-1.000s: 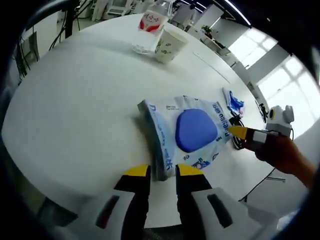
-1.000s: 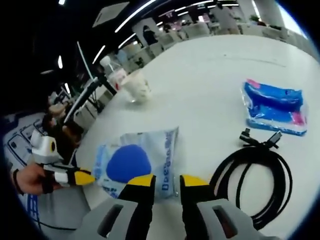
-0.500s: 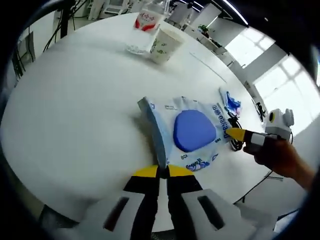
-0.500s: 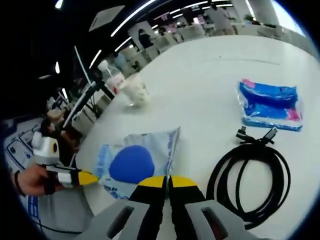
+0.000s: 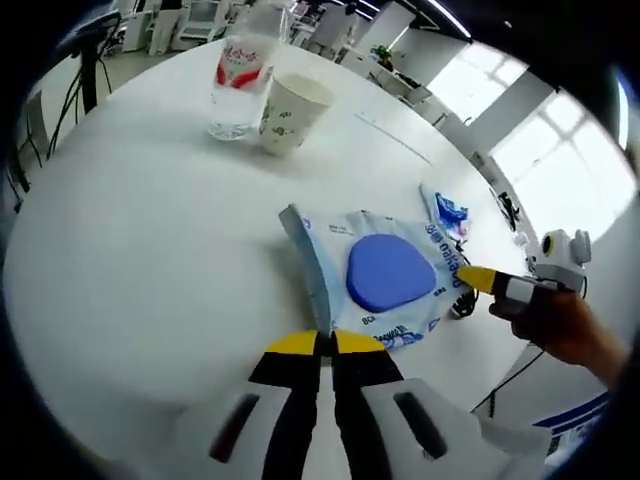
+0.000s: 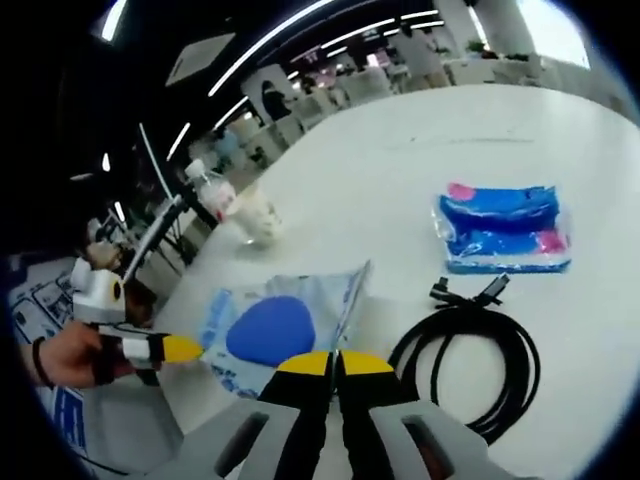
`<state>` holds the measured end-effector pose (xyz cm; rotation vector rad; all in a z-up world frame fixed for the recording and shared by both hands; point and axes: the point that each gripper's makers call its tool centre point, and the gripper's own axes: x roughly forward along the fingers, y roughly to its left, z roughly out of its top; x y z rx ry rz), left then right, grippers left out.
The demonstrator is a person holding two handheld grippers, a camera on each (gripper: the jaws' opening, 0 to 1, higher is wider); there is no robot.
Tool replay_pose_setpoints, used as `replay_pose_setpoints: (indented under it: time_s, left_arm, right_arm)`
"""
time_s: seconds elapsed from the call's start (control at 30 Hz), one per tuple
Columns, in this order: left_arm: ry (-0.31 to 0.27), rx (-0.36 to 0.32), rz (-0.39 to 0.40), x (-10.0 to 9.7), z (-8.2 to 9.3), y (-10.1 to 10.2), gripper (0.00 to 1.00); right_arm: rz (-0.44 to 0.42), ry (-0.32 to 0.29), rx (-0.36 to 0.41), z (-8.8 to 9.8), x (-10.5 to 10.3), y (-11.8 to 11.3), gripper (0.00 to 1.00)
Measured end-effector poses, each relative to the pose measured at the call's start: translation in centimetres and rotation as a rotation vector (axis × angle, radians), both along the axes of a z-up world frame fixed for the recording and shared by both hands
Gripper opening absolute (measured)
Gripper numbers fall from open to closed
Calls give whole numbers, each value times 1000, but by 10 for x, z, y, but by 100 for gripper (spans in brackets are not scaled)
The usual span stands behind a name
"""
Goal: Arrange the tabletop items into an orderly group along one side of the table until the central work area is clear of visible clutter.
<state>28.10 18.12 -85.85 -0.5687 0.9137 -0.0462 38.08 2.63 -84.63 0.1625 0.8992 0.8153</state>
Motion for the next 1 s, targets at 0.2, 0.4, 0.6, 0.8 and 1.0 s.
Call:
replay_pose_setpoints:
  time_s: [0.2,0.4,0.6,0.8,1.0]
  left_arm:
    - [-23,-7,-19,25,5,-2,0]
    - [-40,-10,-32,44,13,-11,0]
    - [-45,-14,-38,58,14,-14,0]
    - [-36,-23,-34,67,13,-15,0]
    - [-43,-33,-18,83,10,-13,0]
  right_arm:
    - [-23,-32,4,14,14,-5,0]
    - [-40,-59,-1,23,32,-8,0]
    - [-36,-79,-15,24,57,-7,0]
    - [-17,-98,-18,29,81,4,0]
    - [-22,-103,-20,25,112,13,0]
